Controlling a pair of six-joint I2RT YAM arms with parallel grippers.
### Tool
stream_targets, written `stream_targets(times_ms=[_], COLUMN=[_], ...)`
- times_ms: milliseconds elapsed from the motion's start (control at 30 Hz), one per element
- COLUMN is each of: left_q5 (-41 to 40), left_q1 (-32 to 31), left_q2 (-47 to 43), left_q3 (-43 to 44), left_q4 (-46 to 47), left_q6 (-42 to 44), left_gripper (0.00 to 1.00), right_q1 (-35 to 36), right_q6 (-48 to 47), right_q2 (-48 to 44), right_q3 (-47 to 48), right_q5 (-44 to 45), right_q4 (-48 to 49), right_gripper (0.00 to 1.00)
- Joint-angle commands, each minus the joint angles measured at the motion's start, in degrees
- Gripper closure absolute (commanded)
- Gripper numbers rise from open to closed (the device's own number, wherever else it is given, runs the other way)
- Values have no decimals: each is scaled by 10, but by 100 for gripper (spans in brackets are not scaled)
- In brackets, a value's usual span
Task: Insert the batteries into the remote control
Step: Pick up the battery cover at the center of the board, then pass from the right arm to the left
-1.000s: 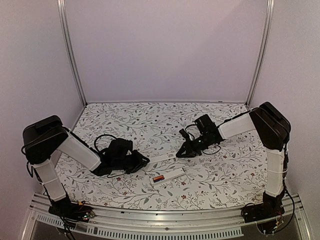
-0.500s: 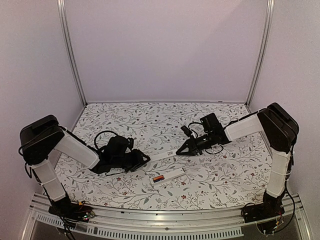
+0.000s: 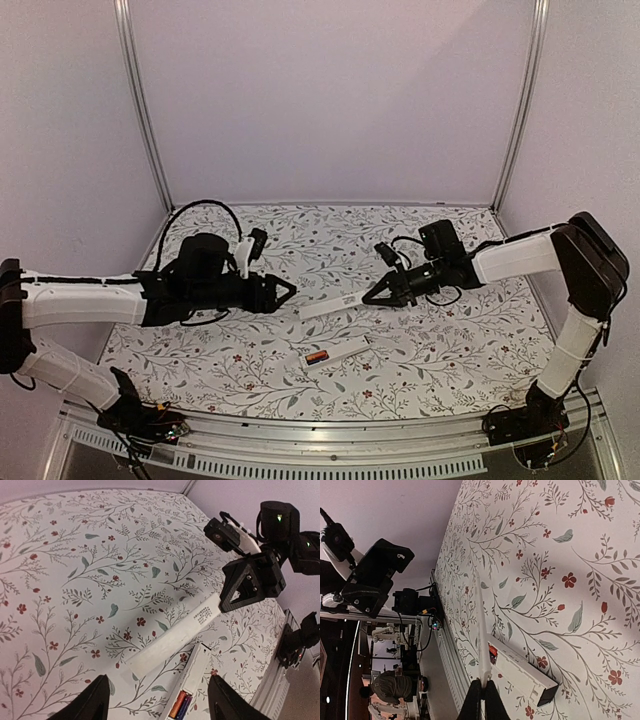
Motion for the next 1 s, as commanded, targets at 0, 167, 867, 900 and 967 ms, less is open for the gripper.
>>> stream_targets(times_ms=[0,167,867,900,967], left_q5=[-17,-91,-134,-133,-132], left_q1=[-45,-141,-209,-209,-209], left_q2=[-29,-5,105,104,103], left_q3=[24,49,124,124,124], left_q4=[-120,-149,-210,-210,-211], left_q6=[208,312,429,429,428], left_gripper=[34,35,61,64,70], right_q1=[7,37,77,78,77], right_q6=[29,43,44,43,42], right_q2=[-57,-87,-108,-108,-106], right_q3=[-29,-50,-79,-79,-79], right_q5=[-40,-57,-80,-81,-82], right_q4=[17,16,11,10,10], right_gripper=[100,100,100,100,100])
